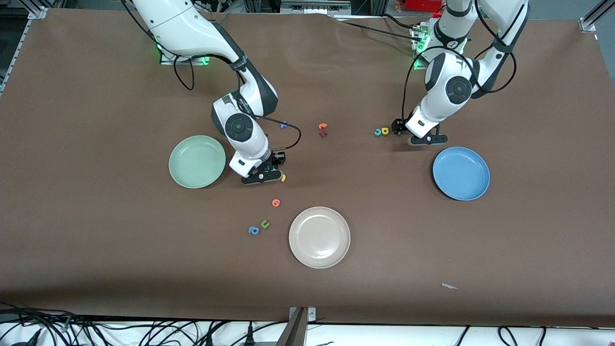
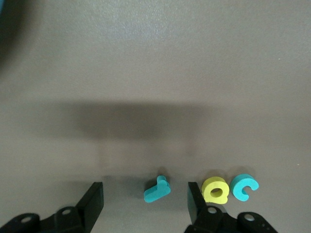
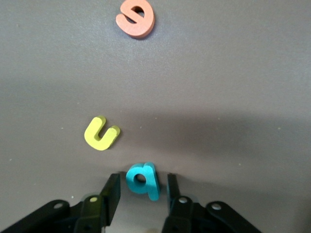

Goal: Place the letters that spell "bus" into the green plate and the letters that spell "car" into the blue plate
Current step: 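Grasp the teal a with the right gripper while the left gripper grasps the l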

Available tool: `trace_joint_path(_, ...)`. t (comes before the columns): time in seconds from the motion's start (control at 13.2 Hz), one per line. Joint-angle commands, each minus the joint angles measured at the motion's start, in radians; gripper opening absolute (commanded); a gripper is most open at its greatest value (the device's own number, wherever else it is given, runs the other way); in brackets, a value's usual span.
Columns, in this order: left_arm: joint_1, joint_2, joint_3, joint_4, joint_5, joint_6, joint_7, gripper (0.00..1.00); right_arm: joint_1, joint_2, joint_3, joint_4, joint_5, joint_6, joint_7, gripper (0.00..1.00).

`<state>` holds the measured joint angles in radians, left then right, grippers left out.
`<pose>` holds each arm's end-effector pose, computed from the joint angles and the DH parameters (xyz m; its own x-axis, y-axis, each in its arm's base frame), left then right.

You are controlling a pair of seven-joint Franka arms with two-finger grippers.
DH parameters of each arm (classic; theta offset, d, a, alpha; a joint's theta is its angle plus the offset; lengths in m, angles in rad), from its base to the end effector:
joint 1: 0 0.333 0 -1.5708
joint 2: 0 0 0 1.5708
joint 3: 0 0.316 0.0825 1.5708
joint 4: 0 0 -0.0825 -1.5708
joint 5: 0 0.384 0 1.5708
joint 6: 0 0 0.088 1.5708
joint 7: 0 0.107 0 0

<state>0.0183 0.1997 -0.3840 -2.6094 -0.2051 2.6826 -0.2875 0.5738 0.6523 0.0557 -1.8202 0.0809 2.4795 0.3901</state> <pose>0.3936 -0.1530 0.1788 0.9806 0.1039 -0.1665 0.1214 -0.9877 0.0986 0.5262 0.3802 0.1782 0.9860 0.1645 -0.0282 0.1618 -0.9836 -0.0791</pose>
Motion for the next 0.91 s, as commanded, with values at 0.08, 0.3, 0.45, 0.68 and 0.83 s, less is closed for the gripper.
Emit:
trace_joint_path(0.08,-0.004,0.018,-0.006,0.012,-0.025,0.016,-0.018,0.74,0.020,0.018,-0.013,-0.005,-0.013,0.029,0.004,0.28)
trace_joint_path(0.3,-0.004,0.018,-0.012,0.012,-0.025,0.016,-0.021,0.52,0.018,0.010,-0.013,0.002,-0.013,0.021,-0.005,0.15)
trace_joint_path(0.45,-0.004,0.018,-0.012,0.012,-0.025,0.016,-0.035,0.40,0.014,-0.008,-0.016,0.002,-0.012,-0.005,-0.008,0.14)
trace_joint_path(0.68,-0.004,0.020,-0.013,0.012,-0.025,0.016,-0.045,0.35,0.012,-0.084,-0.072,0.009,-0.013,-0.117,-0.022,0.14)
trace_joint_path(0.83,-0.004,0.020,-0.015,0.012,-0.025,0.016,-0.050,0.32,0.011,-0.138,-0.120,0.009,-0.012,-0.219,-0.026,0.14)
